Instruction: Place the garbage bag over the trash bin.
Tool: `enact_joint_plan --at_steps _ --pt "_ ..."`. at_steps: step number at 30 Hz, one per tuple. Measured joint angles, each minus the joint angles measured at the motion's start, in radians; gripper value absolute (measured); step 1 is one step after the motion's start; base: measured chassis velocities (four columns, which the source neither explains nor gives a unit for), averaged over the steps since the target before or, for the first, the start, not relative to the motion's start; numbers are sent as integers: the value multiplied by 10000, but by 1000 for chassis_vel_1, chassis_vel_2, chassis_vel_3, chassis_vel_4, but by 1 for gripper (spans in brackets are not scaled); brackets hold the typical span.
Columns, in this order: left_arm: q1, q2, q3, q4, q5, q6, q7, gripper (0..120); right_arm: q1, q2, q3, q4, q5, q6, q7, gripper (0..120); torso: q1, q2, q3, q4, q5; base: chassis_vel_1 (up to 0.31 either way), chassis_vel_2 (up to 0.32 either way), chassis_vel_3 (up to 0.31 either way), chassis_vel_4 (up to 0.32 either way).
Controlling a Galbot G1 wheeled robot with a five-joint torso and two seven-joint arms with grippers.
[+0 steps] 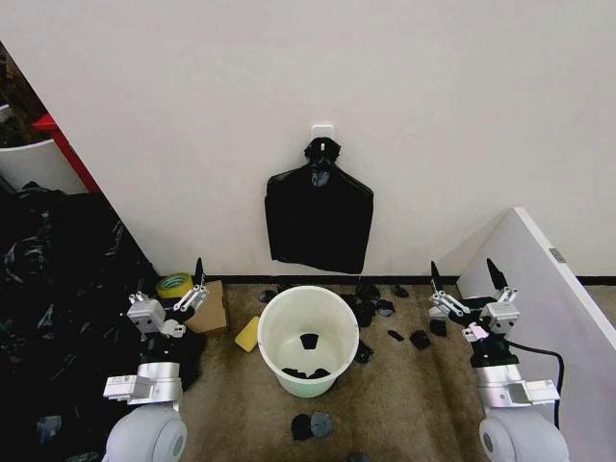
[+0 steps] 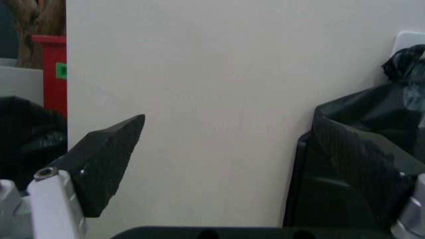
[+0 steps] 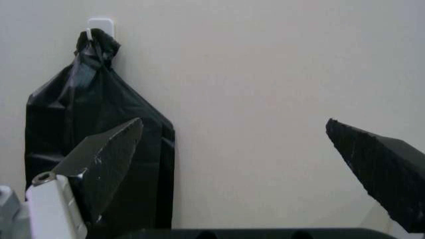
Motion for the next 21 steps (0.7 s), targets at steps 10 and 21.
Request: enact_joint_plan --at_steps 10,21 --pt "632 -259 -25 -803 725 672 -259 100 273 -500 -223 -48 265 -21 53 100 0 0 0 -1 0 0 0 0 0" --pt "873 -260 -5 -299 959 -554 -212 100 376 -273 -212 -188 215 -317 57 100 0 0 0 -1 -4 0 0 0 0"
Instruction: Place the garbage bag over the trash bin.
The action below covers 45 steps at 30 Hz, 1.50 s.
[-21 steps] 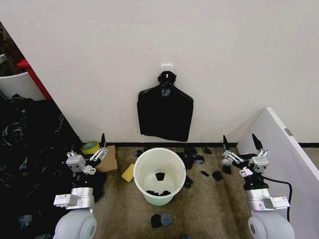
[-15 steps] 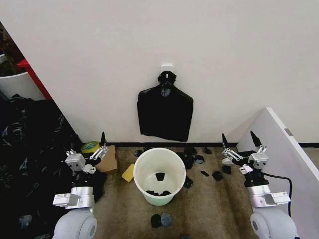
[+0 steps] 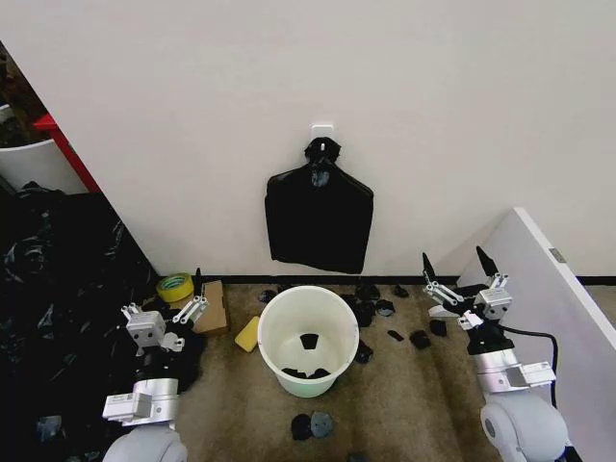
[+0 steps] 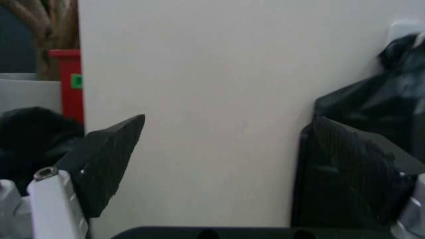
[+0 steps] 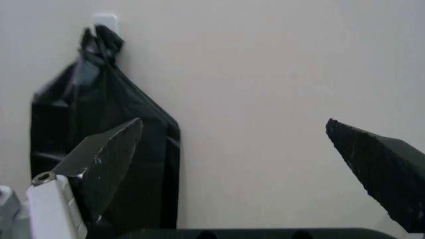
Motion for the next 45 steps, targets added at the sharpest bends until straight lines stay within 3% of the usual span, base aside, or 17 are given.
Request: enact_joint_plan --at_steps 9,22,27,34,45 --pt "130 186 -137 -172 -472 -322 141 100 -217 681 57 61 35 -190 -6 100 0 0 0 0 2 0 0 0 0" --pt "141 -168 55 -246 -12 -168 270 100 -381 -97 -101 83 10 -184 260 100 0 0 -1 -1 4 0 0 0 0" --pt "293 -249 -39 -301 17 -171 527 100 -220 -285 -637 310 156 -1083 1036 100 0 0 0 -1 3 0 0 0 0" --pt "536 -286 -175 -516 24 -148 364 100 1258 -258 -2038 -69 2148 -2091 1564 100 0 0 0 1 2 0 0 0 0" --pt "728 -447 -329 -679 -66 -25 -107 100 4299 662 -3873 -1317 6710 -2803 1686 100 1 0 1 1 -2 0 0 0 0"
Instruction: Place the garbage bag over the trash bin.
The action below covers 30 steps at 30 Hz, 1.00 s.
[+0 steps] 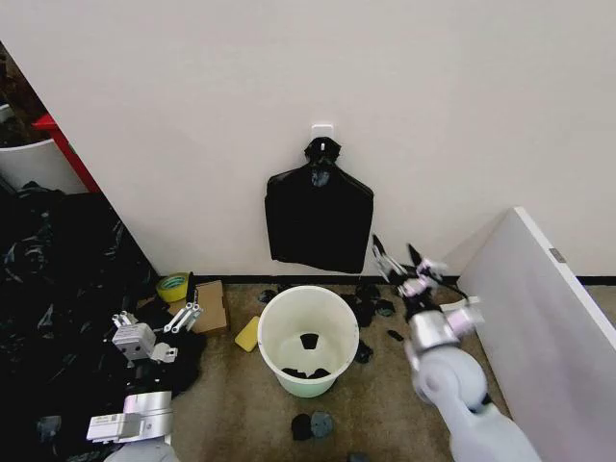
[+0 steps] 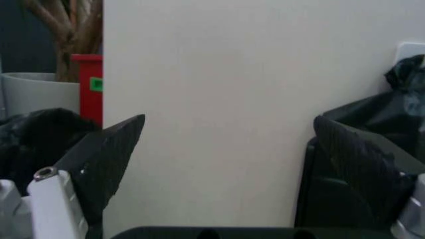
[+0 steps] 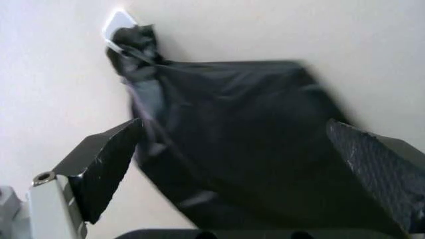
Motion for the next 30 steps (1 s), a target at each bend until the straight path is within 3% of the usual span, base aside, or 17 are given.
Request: enact_joint_plan --at_steps 5,14,25,30 --pt "93 -42 -136 -31 12 45 -178 100 1303 968 -465 -880 1206 -357 156 100 0 0 0 0 1 0 0 0 0" --pt "11 -43 -212 -9 9 238 -502 100 2706 2136 -850 -2421 1596 92 -640 100 0 0 0 0 3 0 0 0 0" --pt "39 19 -383 50 14 241 -738 100 3363 2493 -897 -3206 1364 263 -946 98 0 0 0 0 5 0 0 0 0" --pt "-32 14 -312 129 28 234 -740 100 3427 2547 -819 -3336 1284 368 -1078 80 0 0 0 -1 5 0 0 0 0"
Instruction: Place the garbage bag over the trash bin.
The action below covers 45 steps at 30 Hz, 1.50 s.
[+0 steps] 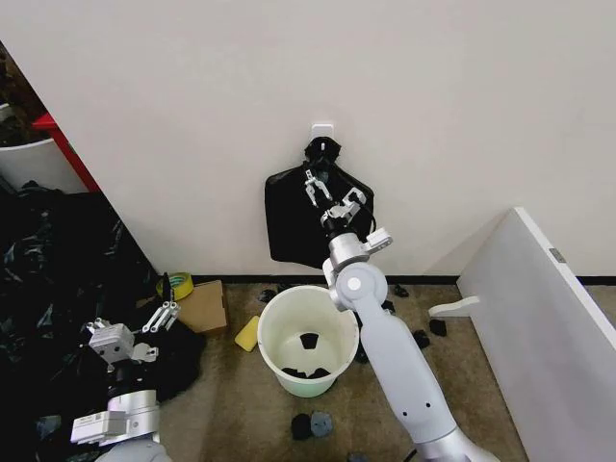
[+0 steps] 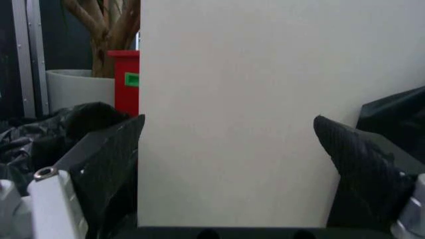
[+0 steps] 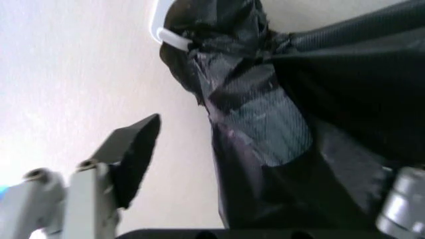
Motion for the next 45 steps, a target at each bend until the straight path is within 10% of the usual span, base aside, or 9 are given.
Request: enact_joint_plan --at_steps 22,45 --pt "-275 46 132 401 26 -33 8 100 -221 -209 0 -6 -247 921 -957 0 -1 2 -1 1 -1 0 0 0 0" --pt "-620 60 214 625 -10 -11 34 100 -2274 -1563 -688 1056 -1330 1325 -1907 0 -2 2 -2 0 0 0 0 0 0"
